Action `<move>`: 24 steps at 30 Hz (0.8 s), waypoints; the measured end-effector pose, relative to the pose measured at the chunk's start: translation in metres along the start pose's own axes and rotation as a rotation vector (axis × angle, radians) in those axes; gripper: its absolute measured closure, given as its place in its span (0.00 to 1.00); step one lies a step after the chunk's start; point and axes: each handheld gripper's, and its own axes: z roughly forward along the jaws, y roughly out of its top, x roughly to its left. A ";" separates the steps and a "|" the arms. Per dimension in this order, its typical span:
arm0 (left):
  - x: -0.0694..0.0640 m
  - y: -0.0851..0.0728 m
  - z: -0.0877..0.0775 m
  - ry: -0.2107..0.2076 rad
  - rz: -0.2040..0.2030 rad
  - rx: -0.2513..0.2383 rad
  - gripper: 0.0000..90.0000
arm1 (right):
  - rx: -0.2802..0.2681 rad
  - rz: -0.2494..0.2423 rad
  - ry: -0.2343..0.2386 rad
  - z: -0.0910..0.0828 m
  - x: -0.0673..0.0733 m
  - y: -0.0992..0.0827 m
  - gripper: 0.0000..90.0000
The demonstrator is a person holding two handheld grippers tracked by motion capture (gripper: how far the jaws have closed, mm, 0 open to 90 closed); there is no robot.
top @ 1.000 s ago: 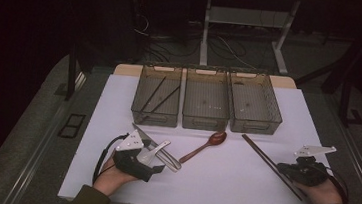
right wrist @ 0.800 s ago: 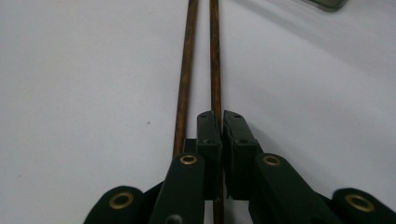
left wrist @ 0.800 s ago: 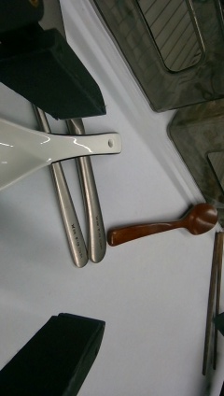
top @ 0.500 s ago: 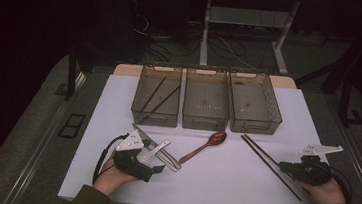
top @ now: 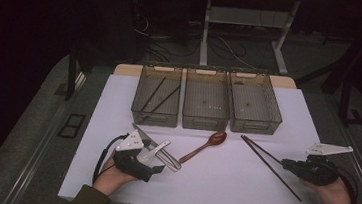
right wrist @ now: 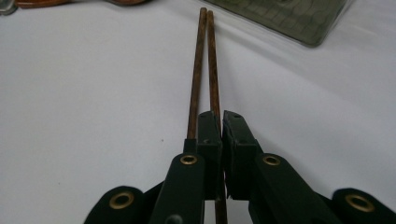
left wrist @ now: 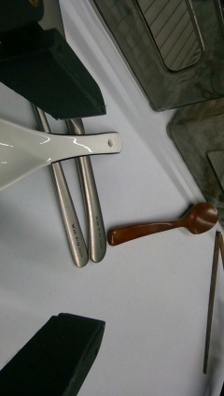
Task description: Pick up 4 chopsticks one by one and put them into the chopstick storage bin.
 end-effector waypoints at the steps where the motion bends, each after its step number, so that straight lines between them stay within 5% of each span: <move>1: 0.000 0.000 0.000 0.001 0.001 0.001 0.00 | -0.007 0.001 0.001 -0.001 0.000 0.000 0.95; 24: 0.000 0.000 0.000 -0.001 0.008 -0.001 0.00 | -0.153 -0.044 0.112 -0.024 0.013 0.019 0.95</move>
